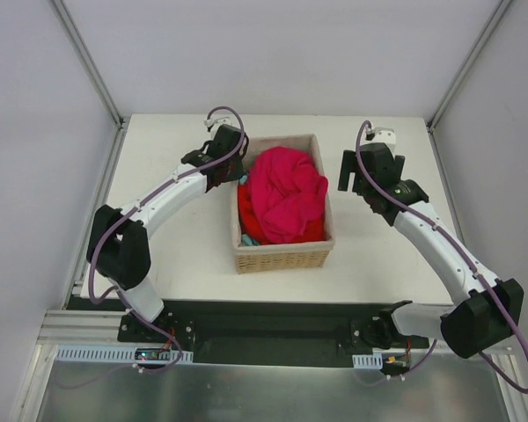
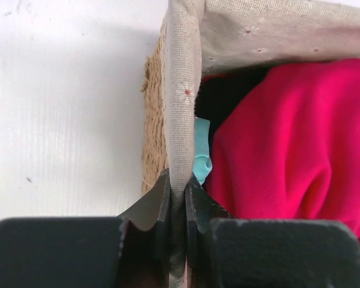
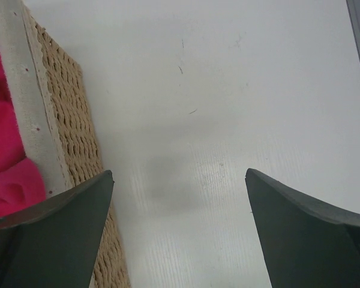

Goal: Fold and stack the t-shirts

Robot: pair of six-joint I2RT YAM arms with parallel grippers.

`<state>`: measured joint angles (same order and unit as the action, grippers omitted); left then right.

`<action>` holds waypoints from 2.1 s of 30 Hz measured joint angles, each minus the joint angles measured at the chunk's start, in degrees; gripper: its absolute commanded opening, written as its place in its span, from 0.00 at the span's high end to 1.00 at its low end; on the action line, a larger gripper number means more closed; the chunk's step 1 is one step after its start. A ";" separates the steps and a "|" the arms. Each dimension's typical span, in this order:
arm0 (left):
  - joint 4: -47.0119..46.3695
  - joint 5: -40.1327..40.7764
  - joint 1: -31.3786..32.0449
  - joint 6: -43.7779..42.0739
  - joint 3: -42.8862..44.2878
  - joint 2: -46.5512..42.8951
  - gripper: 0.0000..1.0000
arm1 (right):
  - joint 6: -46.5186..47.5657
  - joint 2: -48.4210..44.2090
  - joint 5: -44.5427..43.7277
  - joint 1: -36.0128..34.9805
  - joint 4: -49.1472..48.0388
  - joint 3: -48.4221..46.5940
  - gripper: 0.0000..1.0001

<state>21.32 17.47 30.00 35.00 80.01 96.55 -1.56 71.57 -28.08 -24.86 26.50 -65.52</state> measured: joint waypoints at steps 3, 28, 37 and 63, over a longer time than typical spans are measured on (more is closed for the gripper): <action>1.36 0.90 0.02 -2.34 0.33 -0.13 1.00 | -0.17 0.48 0.02 -0.13 0.04 -0.04 0.04; 7.98 -2.38 -31.91 -22.43 13.64 8.81 1.00 | -0.92 2.47 0.02 -1.33 0.57 -1.68 0.04; 6.25 -12.52 -36.79 -29.35 25.27 17.99 1.00 | -0.76 5.01 0.22 -1.88 -1.33 -2.40 0.04; 4.22 -4.66 -1.31 -23.45 28.92 -5.31 0.02 | -0.55 8.63 -0.50 -7.02 -2.56 -4.57 0.04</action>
<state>25.54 12.82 28.69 11.55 108.92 91.24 -2.11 80.20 -28.58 -31.88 23.94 -70.08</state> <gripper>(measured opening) 0.992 0.966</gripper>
